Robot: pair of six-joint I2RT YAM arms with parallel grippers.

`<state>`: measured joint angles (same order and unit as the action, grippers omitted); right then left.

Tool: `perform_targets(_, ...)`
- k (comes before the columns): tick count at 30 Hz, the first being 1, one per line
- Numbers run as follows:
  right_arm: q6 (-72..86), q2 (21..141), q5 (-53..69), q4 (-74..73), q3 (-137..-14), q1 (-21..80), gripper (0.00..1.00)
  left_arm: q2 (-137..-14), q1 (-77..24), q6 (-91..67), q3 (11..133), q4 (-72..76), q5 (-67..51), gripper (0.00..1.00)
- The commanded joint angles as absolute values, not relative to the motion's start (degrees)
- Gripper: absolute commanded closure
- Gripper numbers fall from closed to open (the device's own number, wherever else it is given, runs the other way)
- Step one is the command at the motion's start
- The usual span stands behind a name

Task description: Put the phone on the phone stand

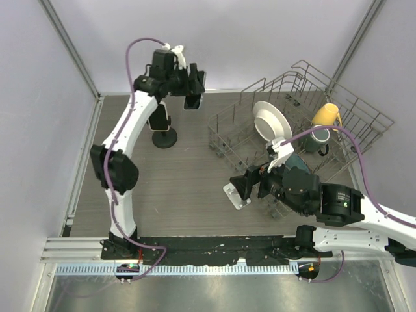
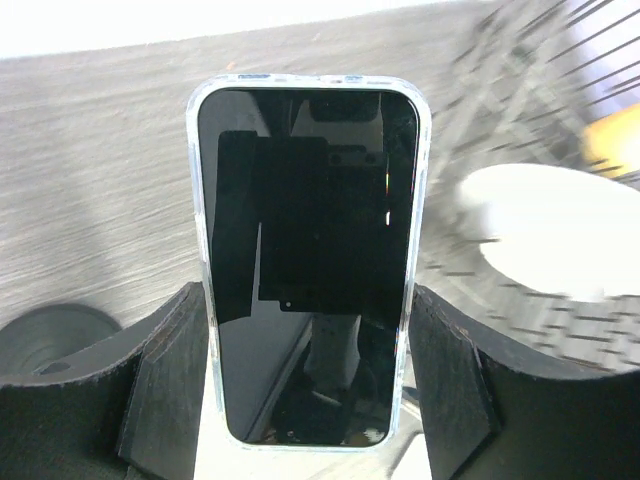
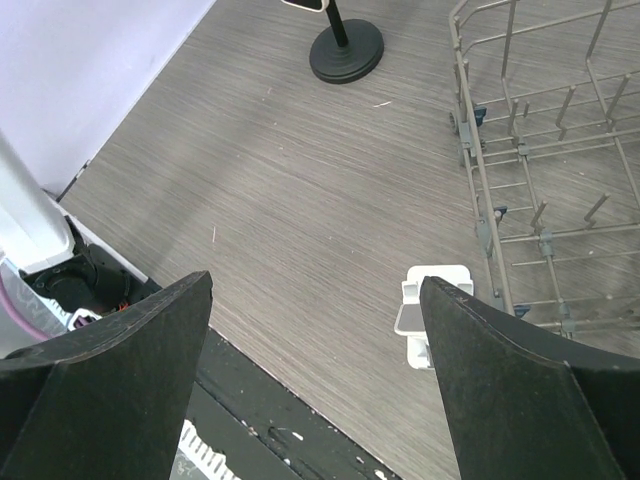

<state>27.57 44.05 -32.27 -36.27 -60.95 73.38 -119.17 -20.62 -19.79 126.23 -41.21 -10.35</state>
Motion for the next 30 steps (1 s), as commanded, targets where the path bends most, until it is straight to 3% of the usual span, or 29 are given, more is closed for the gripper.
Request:
perform_targets(1,29.52,44.73,-36.28,-31.38,-59.86,73.30,0.10,-106.71,-18.28,-27.41,119.46,-27.62,-22.56,1.00)
perform_targets(12,28.92,49.66,-35.07,-29.54,-60.38,73.30,0.09,-85.10,-15.82,-47.97,94.07,-0.84,-40.86,1.00)
perform_targets(17,21.83,49.92,-35.06,-21.55,-59.06,73.30,0.09,-74.72,-13.89,-64.92,77.74,11.41,-40.87,1.00)
perform_targets(21,13.55,57.19,-34.81,-15.04,-61.87,73.39,0.10,-69.35,-13.45,-77.41,67.26,22.56,-38.95,1.00)
perform_targets(30,-1.91,69.43,-40.06,14.82,-63.37,75.32,0.11,-59.51,-12.83,-88.23,53.62,27.77,-34.37,1.00)
